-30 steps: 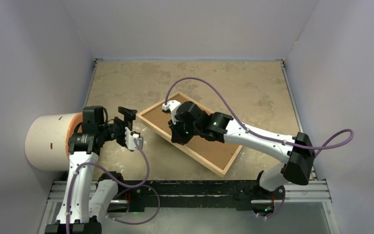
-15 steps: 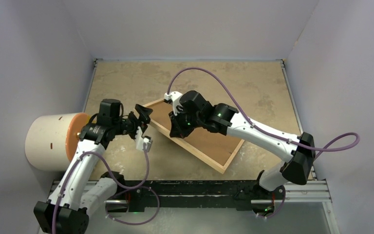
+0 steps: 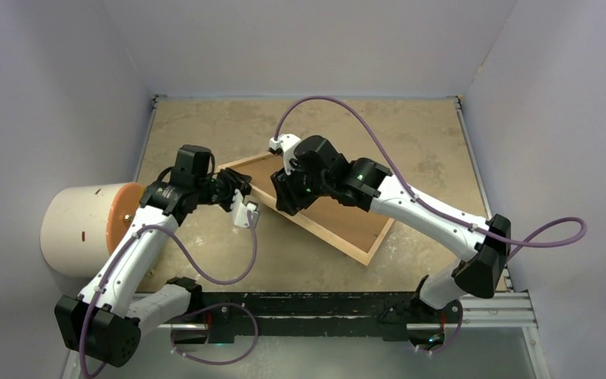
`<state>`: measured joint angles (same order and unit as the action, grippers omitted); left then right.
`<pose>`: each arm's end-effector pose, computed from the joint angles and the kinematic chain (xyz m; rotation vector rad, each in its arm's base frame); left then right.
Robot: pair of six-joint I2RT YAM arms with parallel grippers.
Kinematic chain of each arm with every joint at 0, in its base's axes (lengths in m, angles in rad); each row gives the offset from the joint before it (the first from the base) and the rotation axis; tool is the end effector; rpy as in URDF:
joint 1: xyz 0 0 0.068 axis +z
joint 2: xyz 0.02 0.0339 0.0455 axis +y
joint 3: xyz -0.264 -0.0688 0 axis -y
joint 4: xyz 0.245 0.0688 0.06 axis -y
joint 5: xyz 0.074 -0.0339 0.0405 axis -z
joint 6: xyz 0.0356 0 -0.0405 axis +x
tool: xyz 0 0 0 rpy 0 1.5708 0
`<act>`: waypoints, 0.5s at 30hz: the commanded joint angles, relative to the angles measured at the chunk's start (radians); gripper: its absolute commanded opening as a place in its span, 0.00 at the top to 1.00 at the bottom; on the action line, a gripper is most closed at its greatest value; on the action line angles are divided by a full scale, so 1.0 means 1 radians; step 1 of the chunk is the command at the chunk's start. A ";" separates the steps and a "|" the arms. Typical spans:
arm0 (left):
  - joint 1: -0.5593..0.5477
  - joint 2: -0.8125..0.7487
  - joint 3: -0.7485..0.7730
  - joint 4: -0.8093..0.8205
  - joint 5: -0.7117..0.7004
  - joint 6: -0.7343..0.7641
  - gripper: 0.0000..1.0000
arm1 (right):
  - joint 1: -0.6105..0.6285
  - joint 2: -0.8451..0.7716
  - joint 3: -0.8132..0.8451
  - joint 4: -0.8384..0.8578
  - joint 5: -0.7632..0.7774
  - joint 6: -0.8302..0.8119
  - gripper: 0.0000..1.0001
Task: Put the photo into the frame
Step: Turn over the photo frame at the center of the board.
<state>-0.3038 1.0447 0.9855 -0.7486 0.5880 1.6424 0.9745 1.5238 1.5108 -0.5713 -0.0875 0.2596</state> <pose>0.1918 -0.0808 0.3123 1.9689 1.0171 0.0252 0.1910 0.2869 0.3736 -0.8423 2.1029 0.7853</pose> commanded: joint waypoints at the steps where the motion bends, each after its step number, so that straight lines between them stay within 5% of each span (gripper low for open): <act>1: -0.003 -0.013 0.063 0.022 0.027 -0.065 0.80 | 0.002 -0.051 0.031 -0.051 0.086 -0.089 0.45; 8: -0.003 -0.008 0.081 0.017 0.027 -0.109 0.80 | 0.074 -0.075 0.022 -0.167 0.179 -0.205 0.25; 15: -0.003 0.002 0.102 0.006 0.019 -0.128 0.79 | 0.152 -0.045 0.009 -0.219 0.329 -0.242 0.19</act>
<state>-0.3084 1.0492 1.0195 -0.7689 0.5858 1.5799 1.0950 1.4837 1.5108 -0.7364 0.1139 0.0692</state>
